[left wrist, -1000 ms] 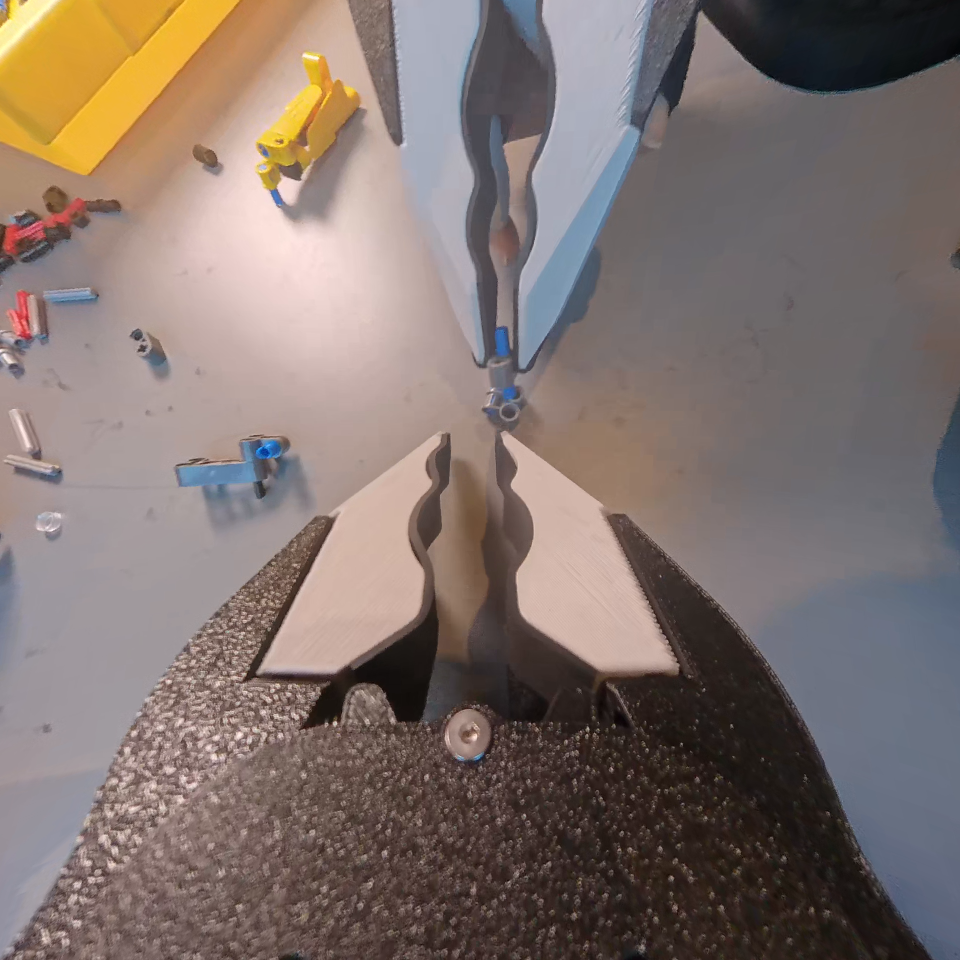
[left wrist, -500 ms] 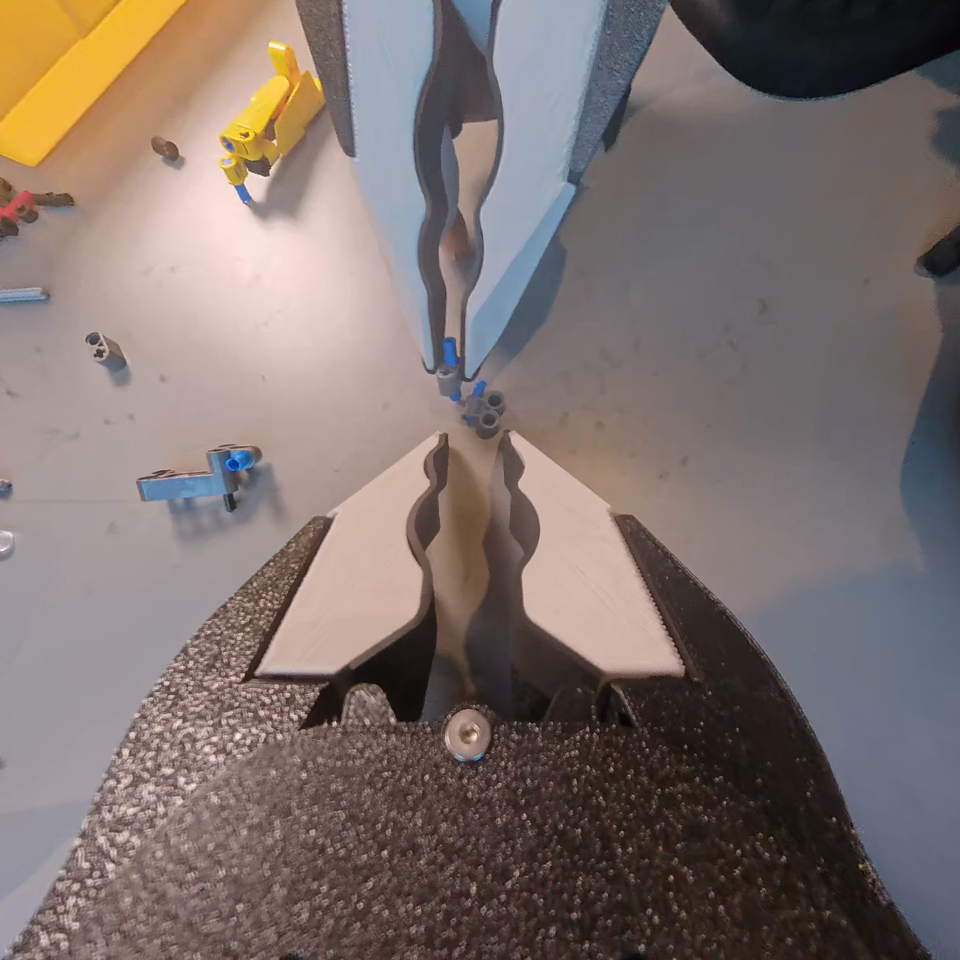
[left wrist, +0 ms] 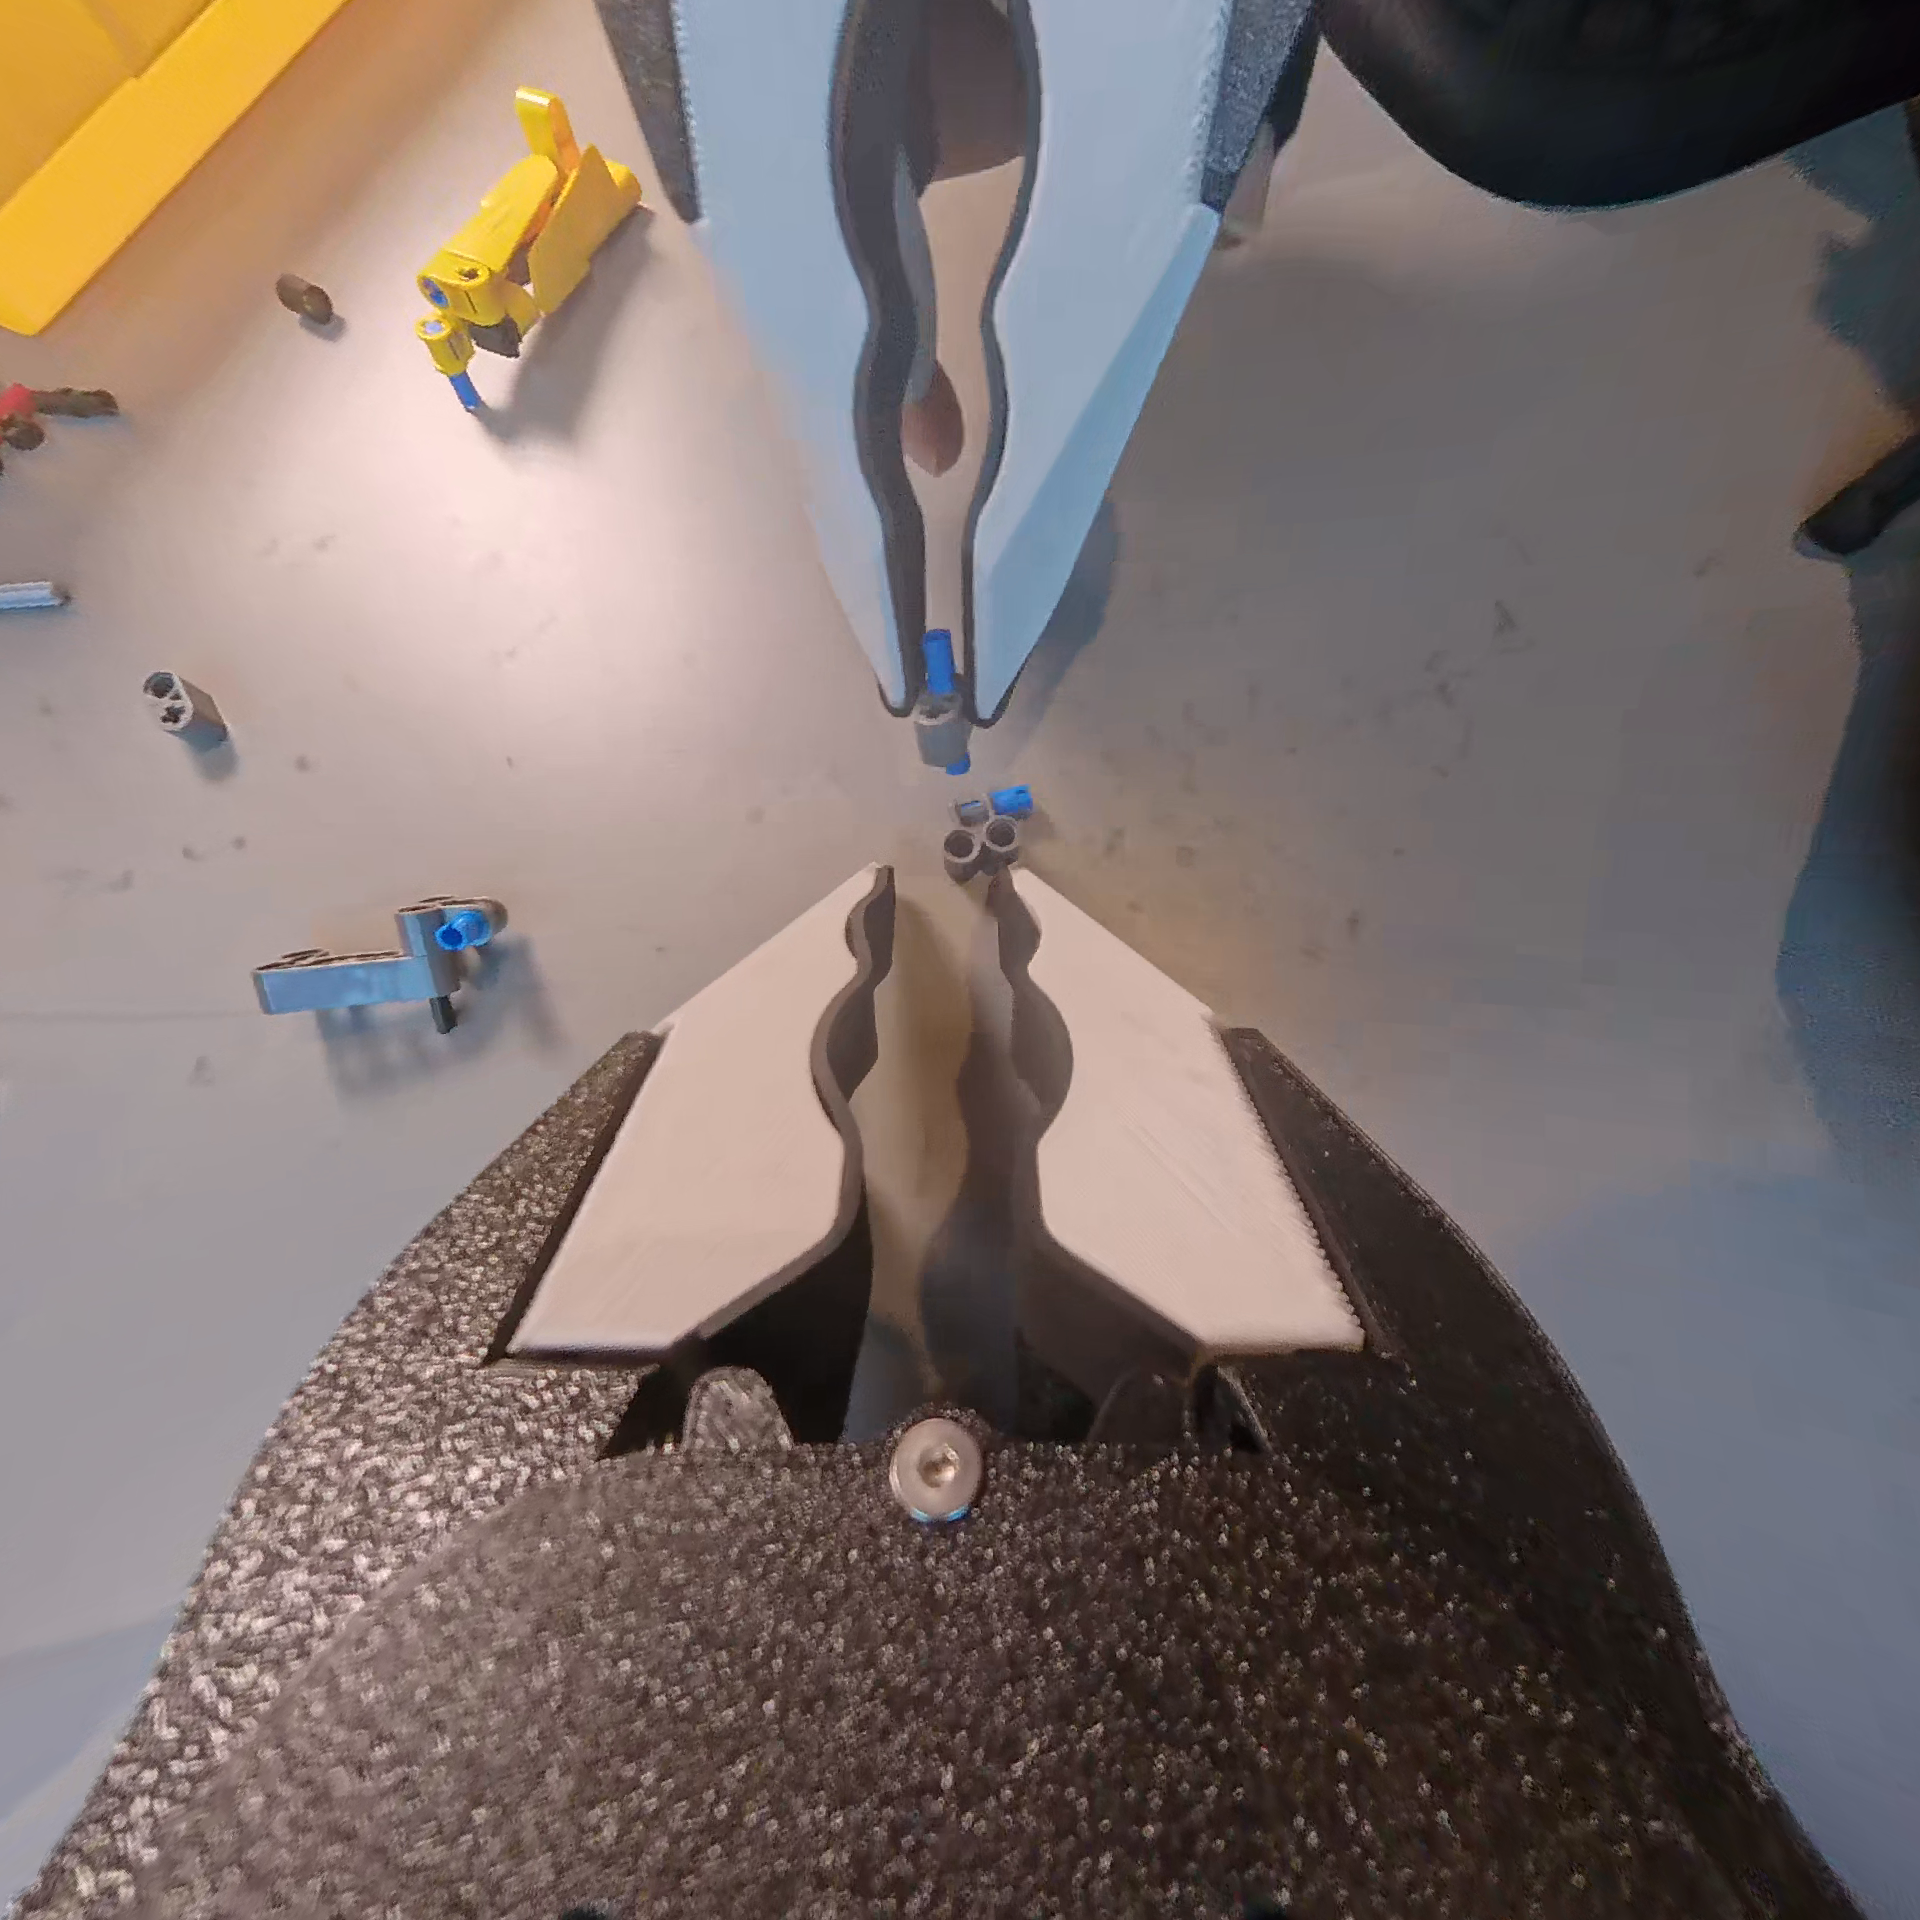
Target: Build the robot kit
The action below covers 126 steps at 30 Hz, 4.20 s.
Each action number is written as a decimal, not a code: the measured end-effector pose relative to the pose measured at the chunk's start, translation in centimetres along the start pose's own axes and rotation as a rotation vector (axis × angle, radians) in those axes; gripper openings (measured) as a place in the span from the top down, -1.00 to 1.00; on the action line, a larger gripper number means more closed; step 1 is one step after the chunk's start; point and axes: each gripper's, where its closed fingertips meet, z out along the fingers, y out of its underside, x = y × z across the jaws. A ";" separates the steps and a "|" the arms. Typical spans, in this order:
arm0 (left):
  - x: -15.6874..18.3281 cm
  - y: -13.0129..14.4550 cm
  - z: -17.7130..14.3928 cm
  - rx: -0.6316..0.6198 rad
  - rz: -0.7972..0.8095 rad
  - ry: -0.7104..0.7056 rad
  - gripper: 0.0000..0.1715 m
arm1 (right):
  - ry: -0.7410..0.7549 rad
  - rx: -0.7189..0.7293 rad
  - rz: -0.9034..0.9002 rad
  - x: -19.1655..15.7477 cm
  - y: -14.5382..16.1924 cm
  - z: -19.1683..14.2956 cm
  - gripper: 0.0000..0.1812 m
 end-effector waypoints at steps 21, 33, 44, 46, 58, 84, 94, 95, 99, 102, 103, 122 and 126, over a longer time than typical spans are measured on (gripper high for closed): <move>0.0 0.2 -0.1 0.006 -0.001 0.040 0.77 | -0.051 -0.228 -0.051 0.7 -0.2 1.5 0.92; -0.1 -0.4 0.6 0.002 -0.008 0.030 0.72 | -0.033 -0.273 -0.070 0.5 0.4 1.6 0.92; -0.1 -0.4 0.8 0.001 -0.001 0.011 0.82 | 0.024 -0.385 -0.194 0.5 0.4 1.8 0.92; -0.1 -0.4 0.8 0.001 0.000 0.005 0.82 | 0.029 -0.404 -0.217 0.5 0.4 1.9 0.92; -0.4 0.3 -0.1 -0.026 -0.029 -0.063 0.75 | 0.007 -0.504 -0.292 0.4 0.2 2.2 0.92; 0.2 -0.5 0.2 -0.003 -0.009 -0.007 0.77 | 0.012 -0.501 -0.237 0.6 1.3 0.6 0.92; 0.3 -0.2 0.4 -0.012 -0.020 0.002 0.87 | -0.023 -0.459 -0.146 0.8 1.7 -0.2 0.92; 0.3 -0.4 0.6 -0.010 -0.020 0.008 0.87 | -0.023 -0.463 -0.144 0.9 1.8 -0.2 0.92; 0.3 -0.9 1.1 -0.001 -0.019 0.033 0.89 | -0.037 -0.469 -0.129 0.7 2.2 -0.1 0.92; 0.4 -1.1 1.3 0.003 -0.015 0.043 0.89 | -0.038 -0.474 -0.134 0.6 2.1 -0.2 0.92; 0.4 -1.1 1.3 0.002 -0.012 0.041 0.88 | -0.042 -0.473 -0.134 0.5 2.0 -0.3 0.92; 0.1 -3.6 -1.7 0.217 -0.078 0.074 0.92 | -0.030 -0.306 -0.233 -0.3 -1.4 -0.7 0.92; 0.1 -3.7 -1.9 0.229 -0.087 0.095 0.93 | -0.029 -0.284 -0.245 -0.3 -1.6 -0.8 0.92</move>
